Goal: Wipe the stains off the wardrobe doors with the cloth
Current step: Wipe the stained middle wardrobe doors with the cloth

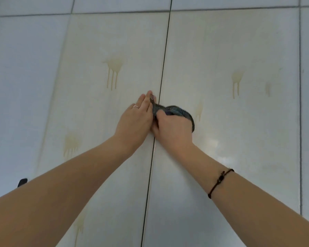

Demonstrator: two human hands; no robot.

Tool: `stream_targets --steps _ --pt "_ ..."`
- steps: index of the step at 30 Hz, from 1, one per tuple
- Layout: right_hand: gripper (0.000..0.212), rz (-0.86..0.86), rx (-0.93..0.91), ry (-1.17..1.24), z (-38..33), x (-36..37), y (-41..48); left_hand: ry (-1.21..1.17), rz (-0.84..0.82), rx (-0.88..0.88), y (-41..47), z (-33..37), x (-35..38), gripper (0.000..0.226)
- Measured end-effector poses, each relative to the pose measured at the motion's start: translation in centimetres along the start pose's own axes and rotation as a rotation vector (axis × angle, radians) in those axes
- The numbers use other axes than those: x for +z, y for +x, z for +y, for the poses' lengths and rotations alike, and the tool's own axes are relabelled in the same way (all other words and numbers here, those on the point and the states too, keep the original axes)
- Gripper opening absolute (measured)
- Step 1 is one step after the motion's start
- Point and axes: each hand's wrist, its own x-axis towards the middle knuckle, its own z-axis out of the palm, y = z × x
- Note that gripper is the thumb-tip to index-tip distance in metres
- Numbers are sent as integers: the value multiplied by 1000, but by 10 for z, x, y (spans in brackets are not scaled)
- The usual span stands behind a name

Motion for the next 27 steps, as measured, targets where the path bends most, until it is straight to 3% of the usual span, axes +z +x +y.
stream_targets --steps 2,5,7,9,12,15,17,22,27 --pt "20 -11 -134 84 -6 2 -51 -27 8 -18 0 -1 -6 71" --pt "25 -178 -335 69 -8 -2 -129 -33 -12 -11 5 1 -20 71" --pt "27 -220 -397 43 -2 -5 -135 -3 -31 -7 10 -5 -24 71" --pt "24 -123 -352 24 6 0 -88 -3 -20 5 16 -13 -25 70" --pt "20 89 -139 -52 17 -2 28 -103 -7 21 18 -28 -26 71" --pt "18 52 1 -88 25 -9 106 -152 -48 22 17 -30 -26 77" --pt "19 25 38 -67 24 -8 108 -158 -79 -19 15 -27 -30 75" --pt "18 24 -56 39 15 -2 -14 -75 -86 -83 20 -1 -40 42" --pt "25 -22 -219 -1 55 -26 -135 146 -137 -131 13 23 -24 63"
